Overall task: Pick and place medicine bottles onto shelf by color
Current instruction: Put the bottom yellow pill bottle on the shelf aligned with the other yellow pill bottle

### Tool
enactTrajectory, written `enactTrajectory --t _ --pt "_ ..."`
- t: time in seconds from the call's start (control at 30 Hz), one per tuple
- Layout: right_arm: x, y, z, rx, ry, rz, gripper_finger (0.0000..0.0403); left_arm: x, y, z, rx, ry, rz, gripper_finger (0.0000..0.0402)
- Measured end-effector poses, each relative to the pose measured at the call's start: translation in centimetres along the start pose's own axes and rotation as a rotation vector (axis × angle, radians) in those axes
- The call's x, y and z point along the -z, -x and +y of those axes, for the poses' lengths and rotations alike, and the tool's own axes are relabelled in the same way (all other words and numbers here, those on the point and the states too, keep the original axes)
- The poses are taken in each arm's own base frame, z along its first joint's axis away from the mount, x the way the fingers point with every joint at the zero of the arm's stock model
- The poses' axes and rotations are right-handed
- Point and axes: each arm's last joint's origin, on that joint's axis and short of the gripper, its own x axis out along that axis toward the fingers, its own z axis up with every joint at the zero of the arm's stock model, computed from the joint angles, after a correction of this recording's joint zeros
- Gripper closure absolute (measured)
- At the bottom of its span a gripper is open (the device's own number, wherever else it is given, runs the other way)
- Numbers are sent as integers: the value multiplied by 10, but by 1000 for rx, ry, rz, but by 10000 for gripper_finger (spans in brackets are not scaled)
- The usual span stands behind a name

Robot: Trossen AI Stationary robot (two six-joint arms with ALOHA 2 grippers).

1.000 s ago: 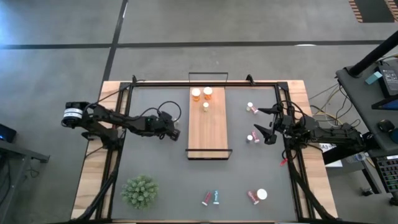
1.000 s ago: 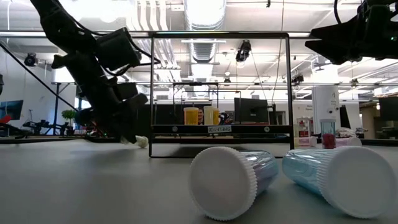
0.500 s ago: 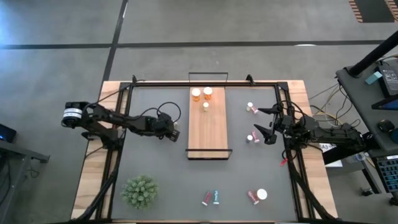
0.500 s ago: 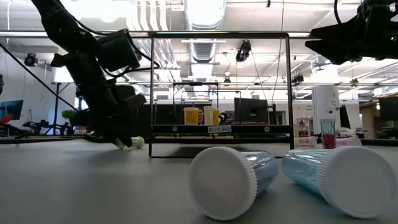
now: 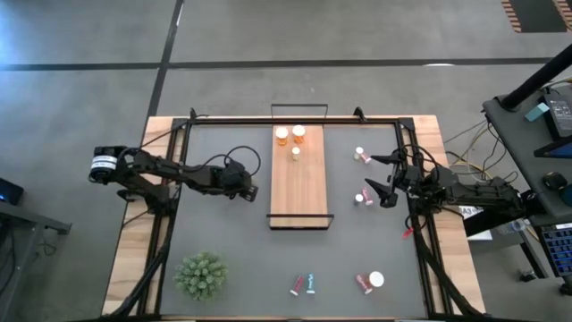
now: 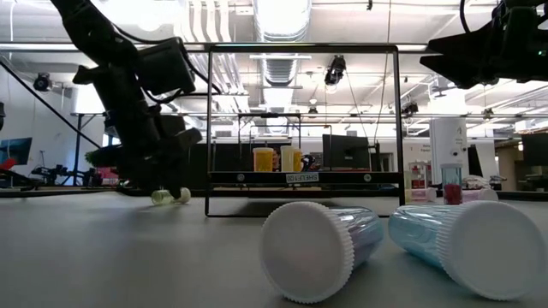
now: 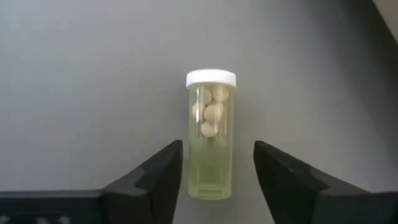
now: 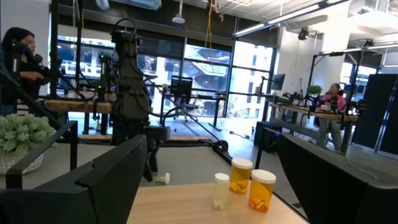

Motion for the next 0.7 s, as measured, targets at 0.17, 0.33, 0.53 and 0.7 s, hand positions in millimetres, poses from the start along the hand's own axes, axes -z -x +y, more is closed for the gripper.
enactTrajectory --t 0.17,0.33,0.53,0.7 --pt "0 0 0 0 0 0 53 -6 2 -2 -18 -2 -48 188" --pt "0 0 0 0 0 0 53 -18 3 0 -50 25 -46 176" --pt "0 0 0 0 0 0 53 -33 5 1 -58 19 0 175" --pt "0 0 0 0 0 0 53 -48 5 -4 -75 29 81 175"
